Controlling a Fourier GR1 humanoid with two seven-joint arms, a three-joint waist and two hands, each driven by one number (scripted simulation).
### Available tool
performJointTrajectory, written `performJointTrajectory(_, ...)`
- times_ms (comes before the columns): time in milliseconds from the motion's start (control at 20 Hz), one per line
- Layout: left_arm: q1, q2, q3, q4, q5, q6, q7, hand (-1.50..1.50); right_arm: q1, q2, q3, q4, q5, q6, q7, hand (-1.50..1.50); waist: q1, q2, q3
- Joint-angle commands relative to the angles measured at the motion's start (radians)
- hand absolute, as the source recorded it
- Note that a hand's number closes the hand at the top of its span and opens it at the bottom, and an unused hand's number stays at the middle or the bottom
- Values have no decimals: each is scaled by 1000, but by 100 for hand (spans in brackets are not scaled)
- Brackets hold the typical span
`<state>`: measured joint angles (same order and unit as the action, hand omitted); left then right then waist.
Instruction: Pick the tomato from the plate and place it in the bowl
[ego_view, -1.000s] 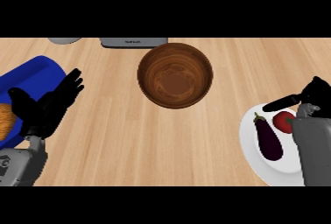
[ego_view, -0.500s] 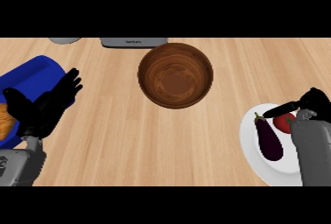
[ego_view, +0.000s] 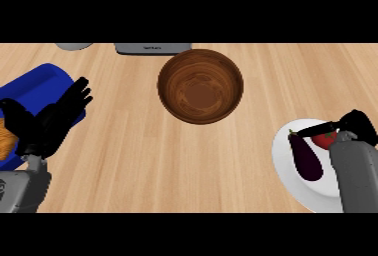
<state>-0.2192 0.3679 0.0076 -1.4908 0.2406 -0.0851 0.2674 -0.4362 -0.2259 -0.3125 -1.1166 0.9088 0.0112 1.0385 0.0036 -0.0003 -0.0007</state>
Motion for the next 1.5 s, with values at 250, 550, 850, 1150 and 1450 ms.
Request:
performJointTrajectory(250, 31, -26, 53, -7, -23, -57, -26, 0, -48, -36, -24, 169, -33, -80, -24, -150, 1, 1, 1)
performJointTrajectory(550, 4, -57, 41, -22, -68, -33, 15, 0, -3, -43, 16, 148, -23, -131, -102, 150, -2, 0, 1)
performJointTrajectory(850, -7, -64, 65, 54, -80, -82, -44, 0, 16, -31, 57, 153, 10, -195, -112, 150, -4, 1, 1)
performJointTrajectory(1150, -16, -70, 107, 56, -75, -95, -14, 0, -31, -63, 65, 204, 2, -213, -128, 150, -2, 1, 1)
performJointTrajectory(1450, 25, -74, 115, 22, -84, -126, -25, 0, -35, -70, 105, 178, 30, -227, -134, 150, -1, 1, 1)
